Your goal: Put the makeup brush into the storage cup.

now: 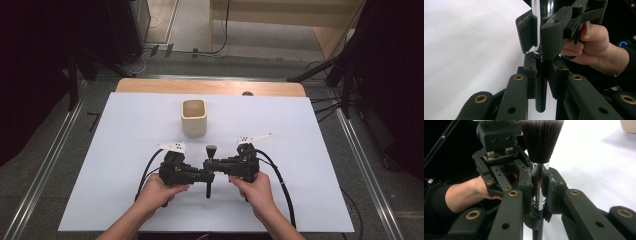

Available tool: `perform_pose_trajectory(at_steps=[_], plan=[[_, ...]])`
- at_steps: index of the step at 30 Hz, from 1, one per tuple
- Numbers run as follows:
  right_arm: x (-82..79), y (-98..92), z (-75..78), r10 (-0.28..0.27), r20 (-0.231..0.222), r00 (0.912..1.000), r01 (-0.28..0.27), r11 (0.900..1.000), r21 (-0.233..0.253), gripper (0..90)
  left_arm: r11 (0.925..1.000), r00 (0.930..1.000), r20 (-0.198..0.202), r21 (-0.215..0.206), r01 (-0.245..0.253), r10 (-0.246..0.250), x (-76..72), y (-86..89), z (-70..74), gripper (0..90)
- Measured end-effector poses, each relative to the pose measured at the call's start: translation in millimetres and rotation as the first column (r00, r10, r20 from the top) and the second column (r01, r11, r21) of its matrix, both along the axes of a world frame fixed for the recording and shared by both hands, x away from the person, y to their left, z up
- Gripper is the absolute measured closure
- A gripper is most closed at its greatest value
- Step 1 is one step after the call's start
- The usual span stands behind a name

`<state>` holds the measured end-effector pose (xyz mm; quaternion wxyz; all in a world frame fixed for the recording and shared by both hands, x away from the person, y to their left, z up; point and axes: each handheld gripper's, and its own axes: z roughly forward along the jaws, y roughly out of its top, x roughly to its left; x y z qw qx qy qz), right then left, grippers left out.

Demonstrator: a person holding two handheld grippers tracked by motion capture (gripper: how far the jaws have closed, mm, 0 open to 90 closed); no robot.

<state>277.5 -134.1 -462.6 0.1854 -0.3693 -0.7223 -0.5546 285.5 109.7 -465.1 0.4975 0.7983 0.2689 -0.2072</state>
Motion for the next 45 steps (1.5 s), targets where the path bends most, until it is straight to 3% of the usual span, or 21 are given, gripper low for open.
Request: perform_pose_trajectory(at_steps=[15,19,26,37,42,45], plan=[[-0.4,-0.4,0.7,-0.012,0.000,0.9999,0.012,1.000,-0.005,77.2,0.9998,0.9999,0.001,0.015,-0.012,0.012,0.4,-0.5,1.1,80.0],[0.3,-1.3,1.0,-0.021,0.000,0.9998,0.021,1.000,0.002,73.0,0.9997,0.9999,0.003,0.020,-0.015,0.015,1.1,0.3,1.0,80.0],[-0.1,-5.2,4.0,-0.045,0.060,0.9972,0.045,0.999,-0.004,64.1,0.9993,0.9996,0.010,0.024,-0.028,0.027,2.2,2.7,2.4,79.9],[1.2,-10.9,6.7,-0.065,0.100,0.9929,0.067,0.998,-0.012,48.7,0.9980,0.9986,0.018,0.039,-0.050,0.049,5.4,9.3,4.9,79.9],[0.9,-11.5,10.1,-0.071,0.153,0.9857,0.080,0.995,-0.055,38.9,0.9976,0.9983,0.023,0.044,-0.054,0.053,6.0,10.6,5.4,79.9],[0.1,-12.0,13.1,-0.062,0.186,0.9805,0.077,0.994,-0.075,37.6,0.9969,0.9980,0.022,0.050,-0.060,0.059,6.3,11.2,5.5,79.9]])
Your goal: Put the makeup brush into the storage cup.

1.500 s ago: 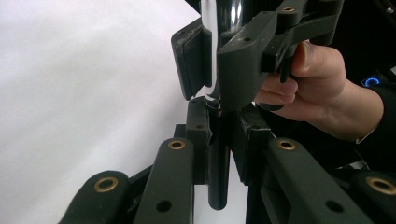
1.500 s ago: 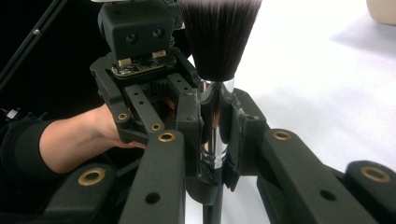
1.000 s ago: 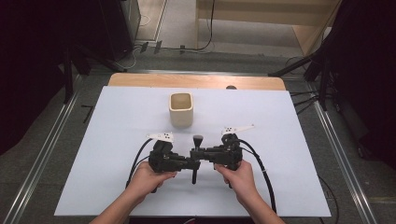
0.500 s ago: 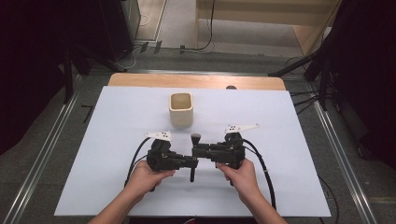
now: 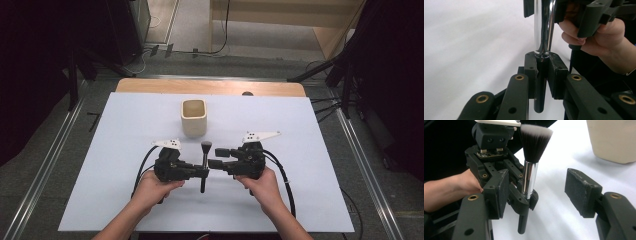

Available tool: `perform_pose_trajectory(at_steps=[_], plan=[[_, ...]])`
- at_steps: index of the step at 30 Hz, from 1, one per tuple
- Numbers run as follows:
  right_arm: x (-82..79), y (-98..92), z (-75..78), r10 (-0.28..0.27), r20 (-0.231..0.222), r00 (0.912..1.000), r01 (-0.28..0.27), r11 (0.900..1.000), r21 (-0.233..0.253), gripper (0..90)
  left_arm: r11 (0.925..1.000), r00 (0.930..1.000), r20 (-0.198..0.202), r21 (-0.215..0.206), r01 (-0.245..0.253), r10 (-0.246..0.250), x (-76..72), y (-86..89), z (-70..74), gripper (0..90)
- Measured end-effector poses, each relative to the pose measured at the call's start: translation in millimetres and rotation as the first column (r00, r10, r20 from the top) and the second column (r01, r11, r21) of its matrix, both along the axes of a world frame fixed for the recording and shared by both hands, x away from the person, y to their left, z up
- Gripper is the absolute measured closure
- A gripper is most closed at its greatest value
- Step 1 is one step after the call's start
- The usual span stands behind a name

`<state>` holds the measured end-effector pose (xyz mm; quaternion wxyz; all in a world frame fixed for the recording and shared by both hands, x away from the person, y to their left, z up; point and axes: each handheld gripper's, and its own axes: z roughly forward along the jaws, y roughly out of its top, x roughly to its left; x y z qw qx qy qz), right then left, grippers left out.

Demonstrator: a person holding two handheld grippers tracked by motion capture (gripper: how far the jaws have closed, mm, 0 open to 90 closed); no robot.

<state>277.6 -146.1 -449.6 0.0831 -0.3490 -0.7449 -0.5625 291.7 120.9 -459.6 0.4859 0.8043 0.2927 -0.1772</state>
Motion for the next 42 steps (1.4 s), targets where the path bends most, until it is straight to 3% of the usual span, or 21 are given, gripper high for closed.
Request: perform_pose_trajectory(at_steps=[11,14,19,27,36,42], plan=[[-0.9,-7.5,6.9,-0.007,0.051,0.9987,0.010,0.998,-0.060,35.1,0.9996,0.9997,0.018,0.024,-0.017,0.017,3.1,6.0,1.3,79.8],[-0.8,-10.7,8.7,-0.025,0.065,0.9976,0.031,0.995,-0.098,35.1,0.9993,0.9996,0.021,0.032,-0.021,0.021,3.7,7.1,1.6,79.8],[-0.9,-14.7,9.8,-0.035,0.082,0.9960,0.049,0.983,-0.179,34.3,0.9990,0.9994,0.026,0.037,-0.025,0.024,4.7,8.6,1.7,79.8],[-2.8,-12.8,8.1,0.007,0.121,0.9926,0.026,0.963,-0.270,27.5,0.9988,0.9991,0.029,0.035,-0.033,0.032,5.1,10.5,2.8,79.8],[-7.5,-16.5,10.8,0.035,0.147,0.9885,0.012,0.952,-0.305,27.2,0.9985,0.9985,0.038,0.038,-0.040,0.038,5.4,12.1,3.0,79.8],[-11.3,-22.6,8.5,0.050,0.168,0.9845,0.011,0.939,-0.344,26.4,0.9982,0.9983,0.042,0.044,-0.042,0.040,4.9,11.6,2.9,79.8]])
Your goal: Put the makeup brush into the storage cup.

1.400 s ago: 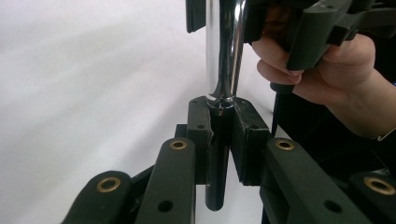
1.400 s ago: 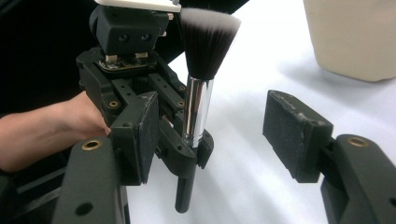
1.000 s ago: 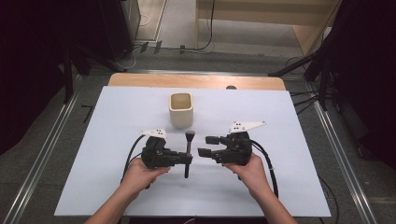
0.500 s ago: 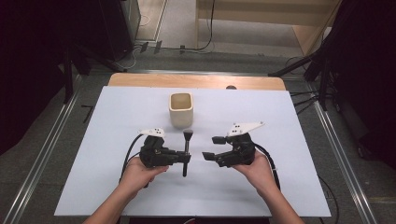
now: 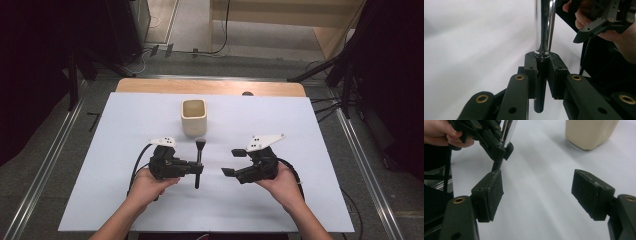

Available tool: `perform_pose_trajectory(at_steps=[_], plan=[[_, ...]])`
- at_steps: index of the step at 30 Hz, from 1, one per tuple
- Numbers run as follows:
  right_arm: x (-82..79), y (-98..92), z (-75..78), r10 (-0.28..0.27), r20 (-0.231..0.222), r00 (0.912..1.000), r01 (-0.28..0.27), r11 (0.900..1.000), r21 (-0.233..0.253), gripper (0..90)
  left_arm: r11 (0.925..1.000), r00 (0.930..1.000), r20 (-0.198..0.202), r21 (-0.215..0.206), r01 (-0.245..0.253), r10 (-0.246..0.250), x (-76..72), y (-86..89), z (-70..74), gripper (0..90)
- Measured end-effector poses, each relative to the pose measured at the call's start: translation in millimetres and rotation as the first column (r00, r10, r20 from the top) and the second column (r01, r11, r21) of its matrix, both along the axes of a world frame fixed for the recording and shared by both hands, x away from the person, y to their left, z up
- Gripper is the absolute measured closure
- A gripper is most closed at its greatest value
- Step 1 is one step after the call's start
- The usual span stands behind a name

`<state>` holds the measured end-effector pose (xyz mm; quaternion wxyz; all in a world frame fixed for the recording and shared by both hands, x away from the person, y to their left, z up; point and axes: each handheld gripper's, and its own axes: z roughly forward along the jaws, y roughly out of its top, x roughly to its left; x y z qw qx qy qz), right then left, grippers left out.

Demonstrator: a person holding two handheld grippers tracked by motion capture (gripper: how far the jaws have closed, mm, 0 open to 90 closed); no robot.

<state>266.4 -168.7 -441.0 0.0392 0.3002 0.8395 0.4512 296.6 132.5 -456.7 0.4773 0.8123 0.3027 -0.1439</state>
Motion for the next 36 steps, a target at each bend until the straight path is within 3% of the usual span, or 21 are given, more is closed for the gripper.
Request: perform_pose_trajectory(at_steps=[12,28,36], plan=[[-6.7,-30.3,-6.2,-0.037,0.008,0.9993,0.037,0.999,-0.016,25.2,1.0000,0.9999,0.015,0.001,-0.006,0.006,-0.9,0.2,0.6,79.8],[-20.2,-54.1,-14.7,-0.088,0.021,0.9959,0.088,0.996,-0.020,25.0,0.9998,0.9994,0.029,0.001,-0.019,0.019,-1.5,1.5,2.0,79.7],[-30.8,-68.0,-21.9,-0.110,0.006,0.9940,0.110,0.993,-0.035,25.0,0.9994,0.9982,0.050,-0.001,-0.033,0.033,-2.4,2.7,5.1,79.6]])
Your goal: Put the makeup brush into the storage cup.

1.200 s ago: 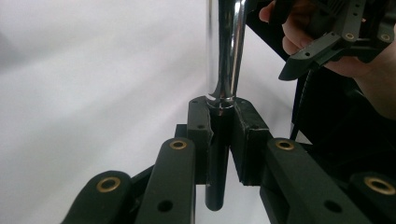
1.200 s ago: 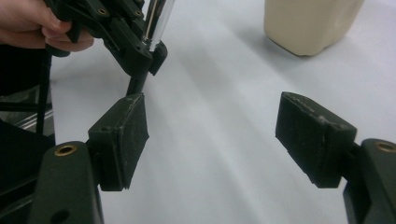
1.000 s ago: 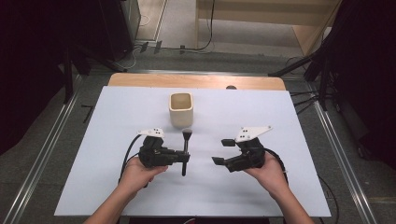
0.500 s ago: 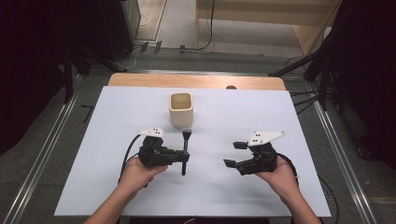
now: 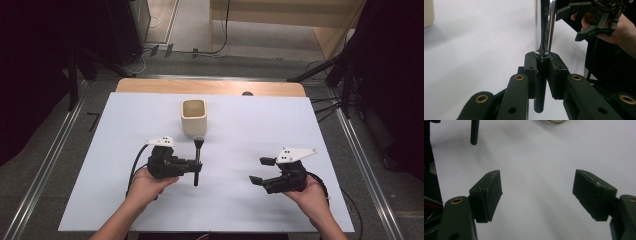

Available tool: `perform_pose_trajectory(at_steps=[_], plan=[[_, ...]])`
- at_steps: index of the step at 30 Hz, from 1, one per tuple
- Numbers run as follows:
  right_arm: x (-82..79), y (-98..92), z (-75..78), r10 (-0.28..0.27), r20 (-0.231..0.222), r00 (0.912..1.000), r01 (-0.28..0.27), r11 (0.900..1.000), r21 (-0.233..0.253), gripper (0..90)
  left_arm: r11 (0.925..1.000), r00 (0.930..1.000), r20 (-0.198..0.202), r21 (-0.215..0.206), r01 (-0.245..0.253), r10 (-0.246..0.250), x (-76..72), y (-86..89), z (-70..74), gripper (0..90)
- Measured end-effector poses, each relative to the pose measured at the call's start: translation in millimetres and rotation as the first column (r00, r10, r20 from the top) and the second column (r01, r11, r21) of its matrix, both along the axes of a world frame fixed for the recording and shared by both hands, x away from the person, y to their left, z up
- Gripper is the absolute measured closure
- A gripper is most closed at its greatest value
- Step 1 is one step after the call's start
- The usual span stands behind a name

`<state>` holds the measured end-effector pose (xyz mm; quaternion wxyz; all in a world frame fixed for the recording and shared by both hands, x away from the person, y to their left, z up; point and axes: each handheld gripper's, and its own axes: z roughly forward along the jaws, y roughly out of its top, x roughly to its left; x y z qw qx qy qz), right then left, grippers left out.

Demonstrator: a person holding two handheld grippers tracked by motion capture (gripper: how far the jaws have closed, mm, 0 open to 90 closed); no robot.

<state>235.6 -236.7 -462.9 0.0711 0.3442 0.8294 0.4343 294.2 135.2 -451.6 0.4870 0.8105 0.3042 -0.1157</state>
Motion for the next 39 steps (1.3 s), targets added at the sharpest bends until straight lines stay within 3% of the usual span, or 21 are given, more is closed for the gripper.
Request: perform_pose_trajectory(at_steps=[9,12,22,31,39], plan=[[-9.6,-14.4,-8.0,-0.021,-0.015,0.9997,0.021,1.000,-0.017,25.0,0.9995,0.9990,0.033,-0.005,-0.030,0.030,0.1,3.2,5.2,79.5],[-8.3,-17.7,-7.9,-0.036,-0.012,0.9993,0.036,0.999,0.007,25.0,0.9989,0.9981,0.041,-0.004,-0.046,0.046,1.2,5.0,6.7,79.5],[-6.5,-13.8,-11.0,-0.033,-0.019,0.9993,0.033,0.999,0.008,25.0,0.9955,0.9930,0.074,0.012,-0.093,0.092,6.2,9.7,13.3,79.5],[-7.3,-15.4,-11.7,-0.039,-0.023,0.9990,0.040,0.999,0.013,25.0,0.9909,0.9865,0.097,0.017,-0.134,0.131,18.6,8.6,30.7,79.5],[-6.7,-15.1,-12.3,-0.041,-0.026,0.9988,0.042,0.999,0.021,25.0,0.9871,0.9836,0.094,0.028,-0.157,0.154,30.2,9.4,36.1,79.5]])
